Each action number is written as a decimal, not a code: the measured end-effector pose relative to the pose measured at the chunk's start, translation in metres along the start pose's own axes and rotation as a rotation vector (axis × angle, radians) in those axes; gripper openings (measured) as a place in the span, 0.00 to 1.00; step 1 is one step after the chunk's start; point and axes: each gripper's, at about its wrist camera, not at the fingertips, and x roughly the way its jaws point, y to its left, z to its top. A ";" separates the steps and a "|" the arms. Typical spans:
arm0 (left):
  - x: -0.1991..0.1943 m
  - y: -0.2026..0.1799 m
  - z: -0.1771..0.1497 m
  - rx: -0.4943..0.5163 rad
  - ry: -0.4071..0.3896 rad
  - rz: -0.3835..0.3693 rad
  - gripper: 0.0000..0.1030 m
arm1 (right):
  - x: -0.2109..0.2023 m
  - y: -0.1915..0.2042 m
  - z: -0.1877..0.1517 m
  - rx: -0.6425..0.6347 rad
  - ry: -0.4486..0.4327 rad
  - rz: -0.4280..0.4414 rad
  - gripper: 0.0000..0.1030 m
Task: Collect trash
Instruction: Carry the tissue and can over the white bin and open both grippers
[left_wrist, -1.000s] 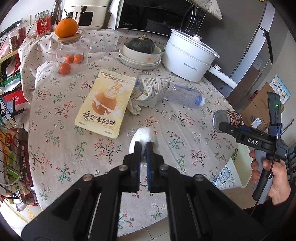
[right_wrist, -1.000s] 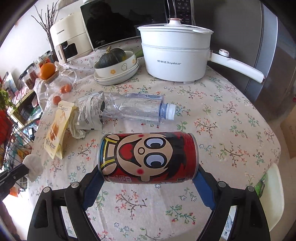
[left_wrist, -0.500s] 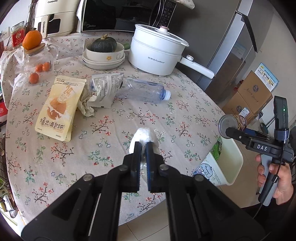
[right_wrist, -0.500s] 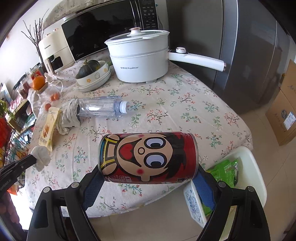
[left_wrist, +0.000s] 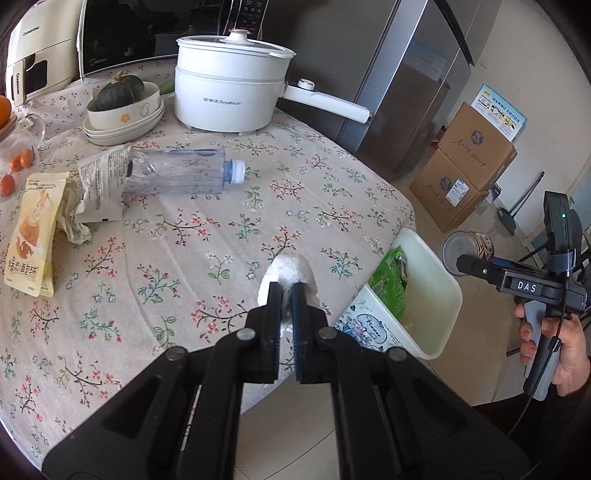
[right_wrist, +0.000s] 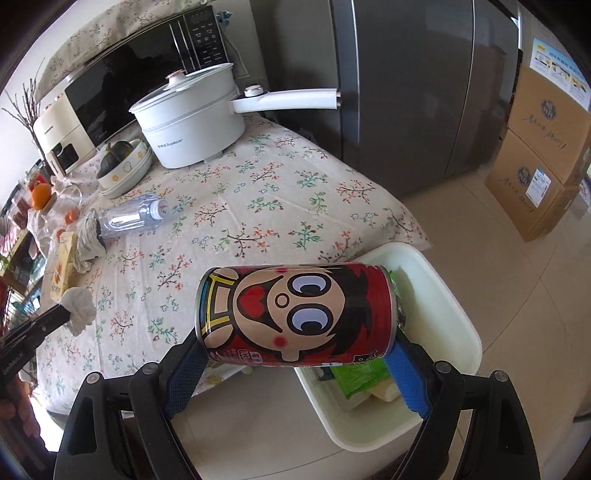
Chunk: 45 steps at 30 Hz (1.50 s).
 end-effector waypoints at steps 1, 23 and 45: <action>0.003 -0.006 0.000 0.010 0.004 -0.006 0.06 | 0.000 -0.008 -0.003 0.014 0.004 -0.005 0.87; 0.118 -0.154 -0.006 0.257 0.126 -0.209 0.06 | 0.014 -0.117 -0.051 0.170 0.127 -0.079 0.87; 0.064 -0.079 0.021 0.226 0.044 0.040 0.84 | 0.027 -0.103 -0.031 0.184 0.124 -0.095 0.88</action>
